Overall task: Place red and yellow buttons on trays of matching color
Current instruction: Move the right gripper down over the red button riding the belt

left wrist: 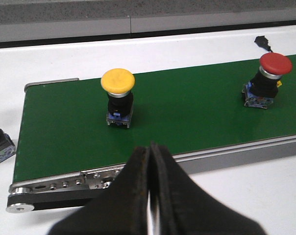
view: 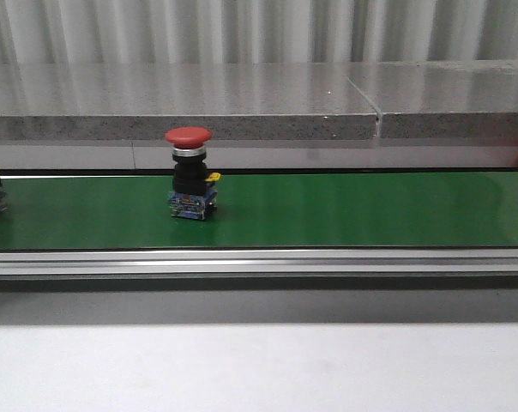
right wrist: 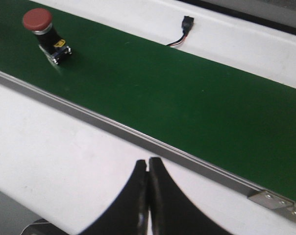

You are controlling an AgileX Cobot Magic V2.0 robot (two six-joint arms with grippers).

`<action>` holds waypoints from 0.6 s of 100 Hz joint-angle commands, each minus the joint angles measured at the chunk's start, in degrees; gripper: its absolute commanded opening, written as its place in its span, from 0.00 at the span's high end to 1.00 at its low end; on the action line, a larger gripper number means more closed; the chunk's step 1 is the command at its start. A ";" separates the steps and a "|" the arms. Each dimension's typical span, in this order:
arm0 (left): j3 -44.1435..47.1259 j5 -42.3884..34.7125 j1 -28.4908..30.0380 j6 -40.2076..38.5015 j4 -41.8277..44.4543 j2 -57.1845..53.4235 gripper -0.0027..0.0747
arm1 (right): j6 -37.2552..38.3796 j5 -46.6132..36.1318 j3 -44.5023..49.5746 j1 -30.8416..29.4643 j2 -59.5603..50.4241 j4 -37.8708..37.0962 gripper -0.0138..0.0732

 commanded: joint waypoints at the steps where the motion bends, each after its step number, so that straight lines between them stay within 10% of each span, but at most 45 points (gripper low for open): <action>1: -1.45 -3.61 -0.52 -0.11 -0.53 0.03 0.99 | -0.49 -1.97 -5.11 2.05 5.22 -0.13 0.80; 25: -1.45 -3.72 -0.52 -0.11 -0.53 0.03 0.99 | -0.49 -1.68 -13.45 6.22 18.13 0.00 0.17; 60: -1.45 -3.72 -0.52 -0.11 -0.53 0.03 0.99 | -5.02 2.88 -27.53 10.58 36.99 0.40 0.12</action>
